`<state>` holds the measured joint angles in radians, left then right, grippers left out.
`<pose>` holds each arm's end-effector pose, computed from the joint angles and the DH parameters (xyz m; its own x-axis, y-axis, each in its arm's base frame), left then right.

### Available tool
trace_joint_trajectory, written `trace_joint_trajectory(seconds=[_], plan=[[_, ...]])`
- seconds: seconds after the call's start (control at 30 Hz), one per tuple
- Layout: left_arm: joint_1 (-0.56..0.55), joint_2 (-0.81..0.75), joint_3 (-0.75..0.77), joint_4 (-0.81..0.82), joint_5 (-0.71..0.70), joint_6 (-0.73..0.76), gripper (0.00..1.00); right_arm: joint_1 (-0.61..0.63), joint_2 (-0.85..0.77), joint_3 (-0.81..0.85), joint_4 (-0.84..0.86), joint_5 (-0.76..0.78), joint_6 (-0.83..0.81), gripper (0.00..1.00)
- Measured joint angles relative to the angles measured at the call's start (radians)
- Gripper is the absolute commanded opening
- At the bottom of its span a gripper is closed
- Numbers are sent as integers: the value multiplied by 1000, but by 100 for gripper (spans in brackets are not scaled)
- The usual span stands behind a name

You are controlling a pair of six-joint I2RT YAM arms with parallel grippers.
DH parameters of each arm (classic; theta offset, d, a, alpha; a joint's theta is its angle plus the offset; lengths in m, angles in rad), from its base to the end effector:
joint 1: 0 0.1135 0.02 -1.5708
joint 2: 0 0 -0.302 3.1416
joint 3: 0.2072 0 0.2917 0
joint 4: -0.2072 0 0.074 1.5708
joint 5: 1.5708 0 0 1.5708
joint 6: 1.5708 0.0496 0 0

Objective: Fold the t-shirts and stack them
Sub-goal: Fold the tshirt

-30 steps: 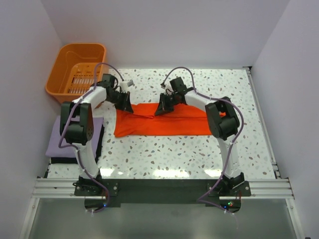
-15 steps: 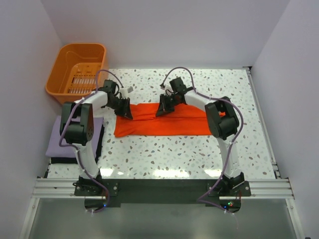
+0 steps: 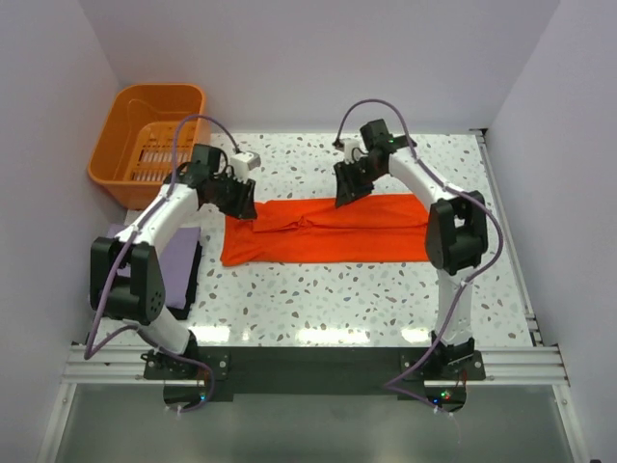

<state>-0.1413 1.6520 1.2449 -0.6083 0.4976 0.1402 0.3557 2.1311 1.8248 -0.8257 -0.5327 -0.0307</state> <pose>0.3851 -0.0787 0.2567 -0.7809 0.2351 -0.5788 0.4868 0.8096 -0.3279 0.4790 0.2048 0.2348 -0.8328 -0.3376 -0.4388 -0.5281 0.7224 0.4465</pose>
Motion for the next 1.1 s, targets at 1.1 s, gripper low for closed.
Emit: trace_joint_trajectory(seconds=[1.1], plan=[[-105,723,770,-129,-340,145,43,-105,-280,-527,-235,422,-573,18]])
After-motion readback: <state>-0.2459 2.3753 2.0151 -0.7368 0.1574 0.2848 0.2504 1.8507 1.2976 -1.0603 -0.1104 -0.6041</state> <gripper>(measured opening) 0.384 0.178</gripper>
